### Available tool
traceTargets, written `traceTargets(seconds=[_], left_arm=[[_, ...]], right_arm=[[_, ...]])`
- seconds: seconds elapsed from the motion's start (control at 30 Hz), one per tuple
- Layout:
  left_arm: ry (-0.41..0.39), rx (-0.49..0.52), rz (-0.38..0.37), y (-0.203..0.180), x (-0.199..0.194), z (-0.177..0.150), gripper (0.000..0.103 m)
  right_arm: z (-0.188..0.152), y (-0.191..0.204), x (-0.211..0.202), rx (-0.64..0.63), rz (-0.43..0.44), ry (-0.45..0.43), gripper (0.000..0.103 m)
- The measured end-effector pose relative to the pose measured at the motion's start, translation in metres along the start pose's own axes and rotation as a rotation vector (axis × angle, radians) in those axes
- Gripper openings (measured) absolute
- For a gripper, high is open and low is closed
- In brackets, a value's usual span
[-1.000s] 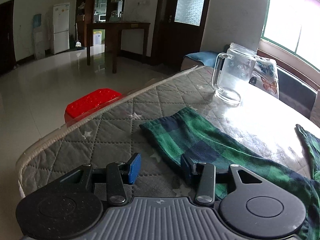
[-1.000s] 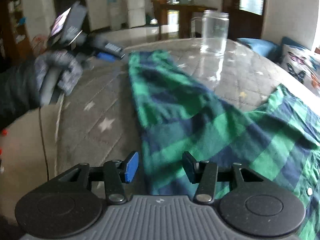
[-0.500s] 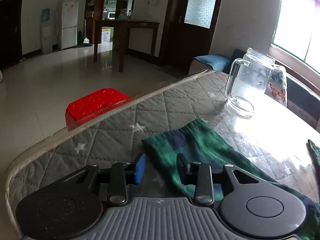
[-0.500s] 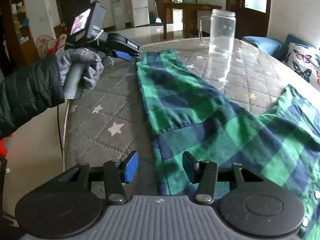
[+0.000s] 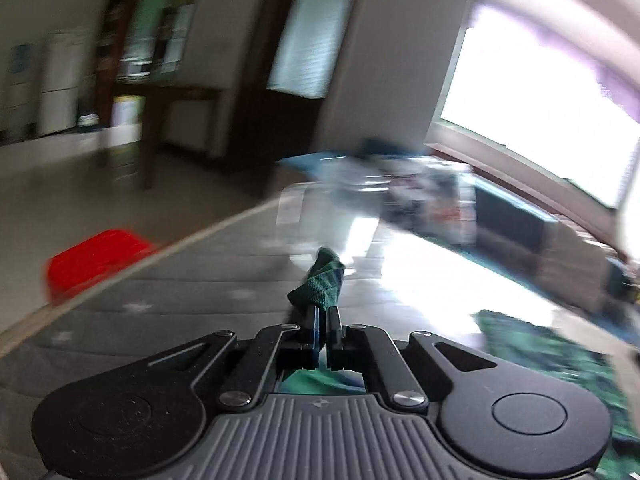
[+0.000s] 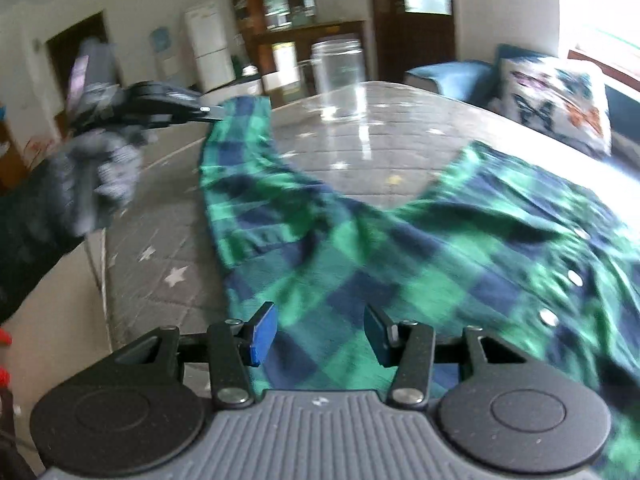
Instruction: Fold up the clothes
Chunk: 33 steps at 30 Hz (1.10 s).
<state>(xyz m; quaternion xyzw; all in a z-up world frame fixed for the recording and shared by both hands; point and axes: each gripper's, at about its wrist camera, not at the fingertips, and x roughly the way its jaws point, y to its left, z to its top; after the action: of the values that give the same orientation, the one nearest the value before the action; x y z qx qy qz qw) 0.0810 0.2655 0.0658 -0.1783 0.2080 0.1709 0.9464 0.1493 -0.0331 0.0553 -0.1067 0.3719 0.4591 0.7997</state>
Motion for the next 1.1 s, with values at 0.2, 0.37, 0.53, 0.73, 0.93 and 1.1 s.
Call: traceTargets(seconds=[0.2, 0.37, 0.53, 0.73, 0.93, 1.1], left_arm=[[0.020, 0.082, -0.256, -0.080, -0.034, -0.026, 0.003], [0.085, 0.206, -0.382, -0.141, -0.049, -0.075, 0.003], [0.151, 0.309, -0.424, -0.179, -0.049, -0.122, 0.003], [0.176, 0.356, -0.437, -0.188, -0.051, -0.138, 0.003], [0.195, 0.399, -0.462, -0.187, -0.049, -0.138, 0.003], [0.209, 0.426, -0.477, -0.185, -0.055, -0.138, 0.005]], right_arm=[[-0.003, -0.045, -0.041, 0.181, 0.014, -0.092, 0.049], [-0.010, -0.081, -0.061, 0.346, 0.071, -0.148, 0.049], [-0.021, -0.106, -0.054, 0.500, 0.137, -0.130, 0.049], [-0.033, -0.128, -0.015, 0.673, 0.210, -0.049, 0.049], [-0.035, -0.130, 0.013, 0.781, 0.284, -0.009, 0.049], [-0.032, -0.127, 0.034, 0.801, 0.284, 0.040, 0.011]])
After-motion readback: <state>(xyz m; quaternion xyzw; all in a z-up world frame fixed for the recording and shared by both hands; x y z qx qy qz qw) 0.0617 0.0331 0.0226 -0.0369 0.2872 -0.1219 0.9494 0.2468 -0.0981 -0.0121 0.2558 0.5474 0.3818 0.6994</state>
